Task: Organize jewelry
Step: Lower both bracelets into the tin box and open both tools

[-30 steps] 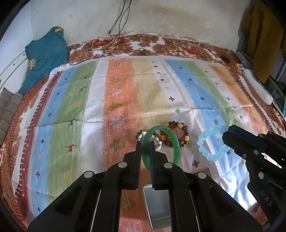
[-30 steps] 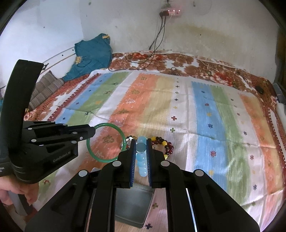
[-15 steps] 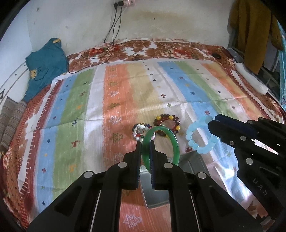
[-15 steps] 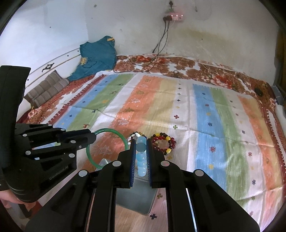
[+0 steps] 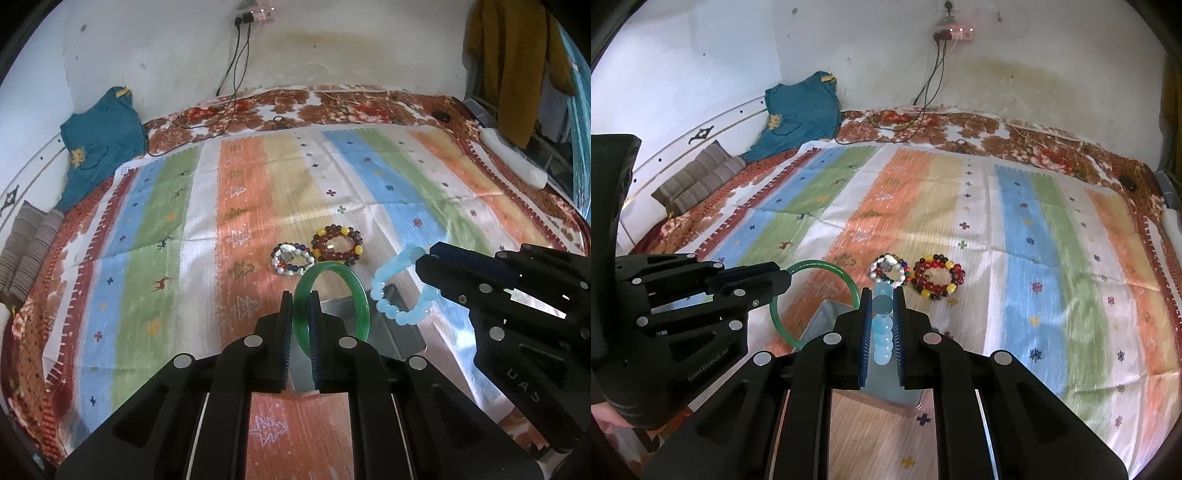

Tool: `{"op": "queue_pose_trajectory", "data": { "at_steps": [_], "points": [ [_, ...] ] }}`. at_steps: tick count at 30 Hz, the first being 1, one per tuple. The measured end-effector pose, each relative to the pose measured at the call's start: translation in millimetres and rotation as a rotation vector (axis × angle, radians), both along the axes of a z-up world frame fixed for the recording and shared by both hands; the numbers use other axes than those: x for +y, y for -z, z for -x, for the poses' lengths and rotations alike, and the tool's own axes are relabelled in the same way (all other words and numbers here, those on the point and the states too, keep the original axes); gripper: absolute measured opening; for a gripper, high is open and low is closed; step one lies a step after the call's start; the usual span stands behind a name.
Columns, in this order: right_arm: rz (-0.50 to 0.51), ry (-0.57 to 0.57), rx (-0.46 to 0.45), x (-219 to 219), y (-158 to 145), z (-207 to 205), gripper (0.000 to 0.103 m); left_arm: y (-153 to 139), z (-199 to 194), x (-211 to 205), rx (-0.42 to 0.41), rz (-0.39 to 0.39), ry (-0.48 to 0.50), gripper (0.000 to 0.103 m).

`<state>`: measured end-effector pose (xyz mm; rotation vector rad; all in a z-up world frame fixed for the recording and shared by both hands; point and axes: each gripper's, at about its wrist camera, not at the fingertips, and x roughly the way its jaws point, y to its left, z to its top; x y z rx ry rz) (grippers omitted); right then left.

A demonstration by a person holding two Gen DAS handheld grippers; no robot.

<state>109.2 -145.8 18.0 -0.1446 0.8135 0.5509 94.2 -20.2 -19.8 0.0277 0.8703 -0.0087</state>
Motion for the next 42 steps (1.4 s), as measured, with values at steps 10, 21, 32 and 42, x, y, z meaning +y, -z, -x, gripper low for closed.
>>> {"op": "queue_pose_trajectory", "data": {
  "at_steps": [10,21,32,42],
  "points": [
    [-0.008,0.041,0.037,-10.8,6.9,2.8,0.012,3.6,4.7,4.5,0.014,0.015,-0.045,0.009],
    [0.017,0.104,0.070,-19.9,16.4,-13.0,0.032,9.5,-2.1,26.6,0.047,0.081,-0.102,0.026],
    [0.024,0.132,0.102,-21.1,21.8,-34.2,0.047,16.9,-19.2,36.0,0.078,0.114,-0.110,0.044],
    [0.049,0.142,0.129,-17.7,31.4,-58.7,0.056,28.6,-48.7,45.4,0.105,0.100,-0.138,0.049]
  ]
}}
